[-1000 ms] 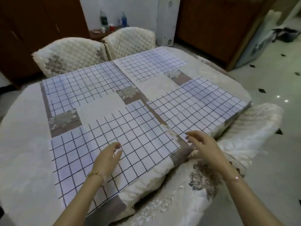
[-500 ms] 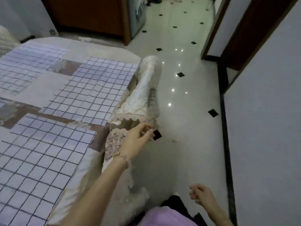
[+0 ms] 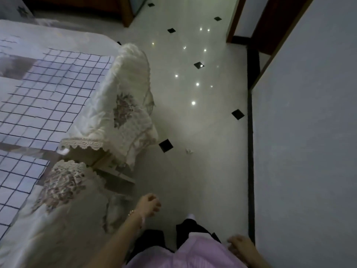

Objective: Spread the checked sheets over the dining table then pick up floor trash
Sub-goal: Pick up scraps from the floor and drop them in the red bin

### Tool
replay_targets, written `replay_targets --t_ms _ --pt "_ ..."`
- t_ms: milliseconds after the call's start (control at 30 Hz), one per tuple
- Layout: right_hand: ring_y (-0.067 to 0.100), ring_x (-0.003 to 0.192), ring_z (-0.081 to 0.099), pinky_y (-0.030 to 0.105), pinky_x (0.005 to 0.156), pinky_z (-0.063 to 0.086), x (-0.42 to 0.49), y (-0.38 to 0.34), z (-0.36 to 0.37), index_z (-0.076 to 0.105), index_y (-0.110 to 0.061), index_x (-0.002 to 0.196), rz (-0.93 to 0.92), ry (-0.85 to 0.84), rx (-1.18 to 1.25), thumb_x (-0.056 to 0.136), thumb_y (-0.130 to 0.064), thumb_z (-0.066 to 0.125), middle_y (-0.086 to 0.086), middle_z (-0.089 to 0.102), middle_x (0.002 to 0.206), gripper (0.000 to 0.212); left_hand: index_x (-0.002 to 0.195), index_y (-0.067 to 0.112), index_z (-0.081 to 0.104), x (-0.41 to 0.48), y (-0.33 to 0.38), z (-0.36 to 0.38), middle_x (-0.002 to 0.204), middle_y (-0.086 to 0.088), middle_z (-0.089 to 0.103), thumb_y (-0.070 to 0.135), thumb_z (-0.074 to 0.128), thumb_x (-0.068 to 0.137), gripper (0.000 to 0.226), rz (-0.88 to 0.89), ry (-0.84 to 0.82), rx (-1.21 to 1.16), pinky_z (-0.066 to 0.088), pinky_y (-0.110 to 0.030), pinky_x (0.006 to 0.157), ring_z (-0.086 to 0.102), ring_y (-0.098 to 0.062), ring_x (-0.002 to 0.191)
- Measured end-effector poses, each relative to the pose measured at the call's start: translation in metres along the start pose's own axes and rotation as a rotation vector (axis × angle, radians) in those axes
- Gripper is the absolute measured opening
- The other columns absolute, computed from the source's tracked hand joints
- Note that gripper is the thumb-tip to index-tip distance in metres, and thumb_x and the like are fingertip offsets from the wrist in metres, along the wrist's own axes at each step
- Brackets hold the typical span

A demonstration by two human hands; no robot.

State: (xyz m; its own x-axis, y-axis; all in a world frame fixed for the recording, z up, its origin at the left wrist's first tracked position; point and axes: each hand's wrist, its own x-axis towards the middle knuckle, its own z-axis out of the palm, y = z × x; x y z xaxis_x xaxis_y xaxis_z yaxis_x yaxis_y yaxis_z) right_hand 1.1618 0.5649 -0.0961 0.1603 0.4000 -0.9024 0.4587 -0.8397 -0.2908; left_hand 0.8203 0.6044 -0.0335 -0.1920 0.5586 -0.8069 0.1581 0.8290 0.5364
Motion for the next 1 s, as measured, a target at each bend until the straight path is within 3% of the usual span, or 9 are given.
replay_targets --t_ms 100,267,533,767,833,1000 --pt "0.02 0.057 0.055 0.023 0.051 0.041 -0.007 -0.055 -0.028 0.063 -0.005 0.076 -0.03 0.003 0.022 0.087 -0.011 0.056 0.009 0.063 0.064 0.014 0.077 0.005 0.056 0.005 -0.034 0.001 0.073 -0.015 0.059 0.006 0.048 0.094 0.019 -0.143 0.068 -0.121 0.035 -0.022 0.048 0.05 -0.02 0.057" --pt "0.02 0.07 0.059 0.025 0.061 0.046 0.023 -0.134 -0.061 0.064 -0.008 0.087 -0.158 0.042 0.11 0.094 -0.012 0.05 0.011 0.063 0.079 0.016 0.075 0.001 0.055 0.023 -0.054 0.0 0.066 -0.013 0.058 0.006 0.049 0.094 0.021 -0.312 0.113 -0.182 0.034 -0.024 0.055 0.05 -0.023 0.055" --pt "0.021 0.074 0.061 0.024 0.064 0.047 0.099 -0.231 -0.08 0.065 -0.007 0.095 -0.168 0.039 0.124 0.094 -0.014 0.049 0.012 0.065 0.084 0.017 0.074 0.003 0.052 0.112 0.008 0.005 0.071 -0.013 0.056 0.006 0.045 0.095 0.022 -0.44 0.069 -0.161 0.036 -0.027 0.06 0.05 -0.024 0.062" --pt "0.021 0.067 0.058 0.024 0.06 0.044 0.176 -0.292 -0.087 0.064 -0.009 0.084 -0.08 0.041 0.125 0.095 -0.007 0.047 0.014 0.064 0.079 0.02 0.071 0.014 0.058 0.242 0.144 0.018 0.071 -0.009 0.06 0.015 0.052 0.089 0.019 -0.252 -0.003 -0.056 0.036 -0.025 0.055 0.051 -0.019 0.061" --pt "0.023 0.07 0.059 0.025 0.06 0.045 0.205 -0.307 -0.086 0.064 -0.01 0.083 -0.068 0.04 0.129 0.095 -0.007 0.045 0.014 0.064 0.08 0.022 0.072 0.016 0.057 0.277 0.179 0.031 0.07 -0.007 0.06 0.008 0.049 0.091 0.022 -0.173 -0.015 -0.085 0.038 -0.025 0.054 0.052 -0.017 0.062" --pt "0.023 0.07 0.06 0.026 0.064 0.047 0.304 -0.334 -0.073 0.063 -0.011 0.079 -0.047 0.007 0.119 0.096 -0.007 0.046 0.011 0.065 0.076 0.024 0.075 0.016 0.058 0.369 0.202 0.07 0.071 -0.004 0.061 0.006 0.048 0.093 0.022 -0.117 0.015 -0.161 0.042 -0.021 0.057 0.054 -0.014 0.063"
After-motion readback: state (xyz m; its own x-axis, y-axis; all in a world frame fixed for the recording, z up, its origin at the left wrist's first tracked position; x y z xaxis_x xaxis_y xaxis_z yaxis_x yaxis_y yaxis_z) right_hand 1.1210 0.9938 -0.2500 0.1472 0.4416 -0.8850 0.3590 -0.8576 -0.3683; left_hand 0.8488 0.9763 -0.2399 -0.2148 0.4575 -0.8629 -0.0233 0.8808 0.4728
